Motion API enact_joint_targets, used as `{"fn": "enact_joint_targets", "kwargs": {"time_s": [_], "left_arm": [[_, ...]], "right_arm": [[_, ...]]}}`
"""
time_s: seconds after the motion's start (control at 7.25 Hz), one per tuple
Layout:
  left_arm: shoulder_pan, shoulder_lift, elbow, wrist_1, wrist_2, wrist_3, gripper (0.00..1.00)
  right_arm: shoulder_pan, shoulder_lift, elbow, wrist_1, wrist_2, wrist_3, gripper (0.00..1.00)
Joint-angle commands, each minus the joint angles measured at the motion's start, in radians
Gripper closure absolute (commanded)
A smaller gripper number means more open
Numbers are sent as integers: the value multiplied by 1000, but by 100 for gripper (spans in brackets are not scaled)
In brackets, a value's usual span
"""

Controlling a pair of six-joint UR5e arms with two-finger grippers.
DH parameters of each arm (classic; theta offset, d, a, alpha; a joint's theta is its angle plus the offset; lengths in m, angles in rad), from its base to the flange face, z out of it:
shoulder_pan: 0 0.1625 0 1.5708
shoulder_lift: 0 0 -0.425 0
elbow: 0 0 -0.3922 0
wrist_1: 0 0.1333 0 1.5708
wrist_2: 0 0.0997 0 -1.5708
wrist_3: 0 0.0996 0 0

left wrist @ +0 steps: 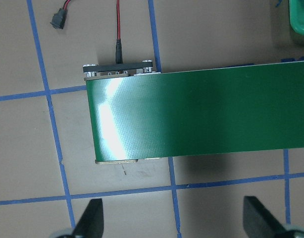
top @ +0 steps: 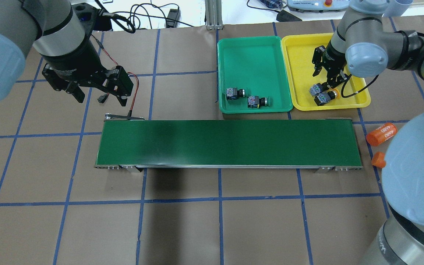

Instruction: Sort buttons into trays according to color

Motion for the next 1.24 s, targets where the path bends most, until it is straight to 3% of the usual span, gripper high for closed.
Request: {"fn": "enact_joint_targets", "kwargs": {"time_s": [0.0, 0.55, 0.83, 1.1], "left_arm": [[0, -5, 1, 1, -3, 0, 0], [-3, -3, -2, -1, -2, 0, 0], [-2, 0, 0, -1, -2, 0, 0], [-2, 0, 0, -1, -2, 0, 0]], "right_arm": [[6, -44, 5, 16, 1, -173, 0], [105, -323, 8, 339, 4, -637, 0], [108, -458, 9, 544, 10, -694, 0], [108, -542, 12, 643, 18, -843, 0]]}}
